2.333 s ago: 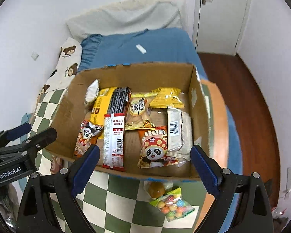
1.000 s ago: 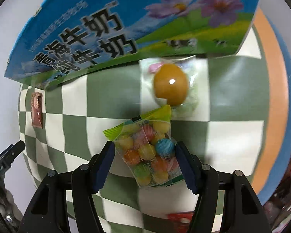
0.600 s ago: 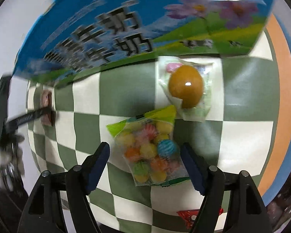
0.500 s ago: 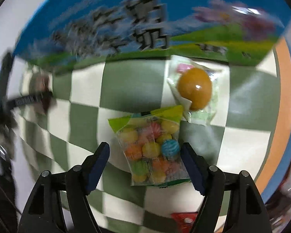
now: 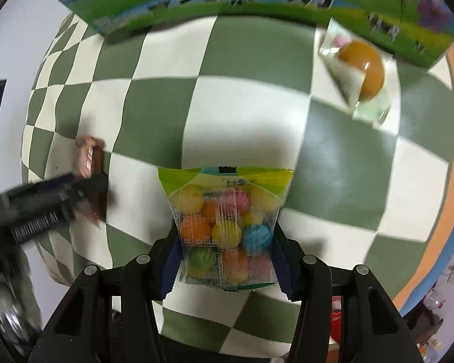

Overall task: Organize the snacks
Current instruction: 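Grasp the colourful candy bag with the right tool while the left grasps the brown shrimp-cracker packet, then carry the candy bag and brown packet into the box and open both tools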

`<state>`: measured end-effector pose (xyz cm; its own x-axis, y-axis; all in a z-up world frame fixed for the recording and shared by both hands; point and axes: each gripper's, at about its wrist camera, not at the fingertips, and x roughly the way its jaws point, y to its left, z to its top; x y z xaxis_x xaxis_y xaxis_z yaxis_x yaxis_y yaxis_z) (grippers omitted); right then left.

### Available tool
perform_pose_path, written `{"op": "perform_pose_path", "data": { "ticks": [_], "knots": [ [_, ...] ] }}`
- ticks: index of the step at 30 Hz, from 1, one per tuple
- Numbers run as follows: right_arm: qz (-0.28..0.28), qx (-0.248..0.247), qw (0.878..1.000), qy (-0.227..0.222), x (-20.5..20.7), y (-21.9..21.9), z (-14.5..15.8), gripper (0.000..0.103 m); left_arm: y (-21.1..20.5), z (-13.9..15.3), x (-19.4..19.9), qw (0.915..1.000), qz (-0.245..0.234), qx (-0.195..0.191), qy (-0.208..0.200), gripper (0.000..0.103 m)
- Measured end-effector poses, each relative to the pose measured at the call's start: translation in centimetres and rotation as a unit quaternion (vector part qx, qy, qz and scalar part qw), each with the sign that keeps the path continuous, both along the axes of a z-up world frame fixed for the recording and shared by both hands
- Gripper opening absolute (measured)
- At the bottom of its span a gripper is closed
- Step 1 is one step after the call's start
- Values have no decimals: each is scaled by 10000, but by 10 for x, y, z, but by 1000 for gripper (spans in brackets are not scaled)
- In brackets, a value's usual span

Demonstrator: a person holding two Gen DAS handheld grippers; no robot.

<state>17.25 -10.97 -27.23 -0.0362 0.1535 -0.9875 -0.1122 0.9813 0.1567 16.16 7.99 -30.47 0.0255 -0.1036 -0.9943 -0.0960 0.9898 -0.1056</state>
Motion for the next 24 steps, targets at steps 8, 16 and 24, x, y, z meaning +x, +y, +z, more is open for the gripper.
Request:
{"op": "perform_pose_path", "data": {
  "ticks": [8,16,24],
  "knots": [
    [20,-216,9998,6,0,-1,-15,56,-19,-13,-2,9992,-180,349,-63,56],
    [-84,-301,9995,-16,-3,22,-31,57,-31,-16,6,9988,-251,427,-31,56],
    [-71,-323,9993,-163,-11,30,-29,54,-24,-6,9,9986,-259,448,-130,54]
  ]
}}
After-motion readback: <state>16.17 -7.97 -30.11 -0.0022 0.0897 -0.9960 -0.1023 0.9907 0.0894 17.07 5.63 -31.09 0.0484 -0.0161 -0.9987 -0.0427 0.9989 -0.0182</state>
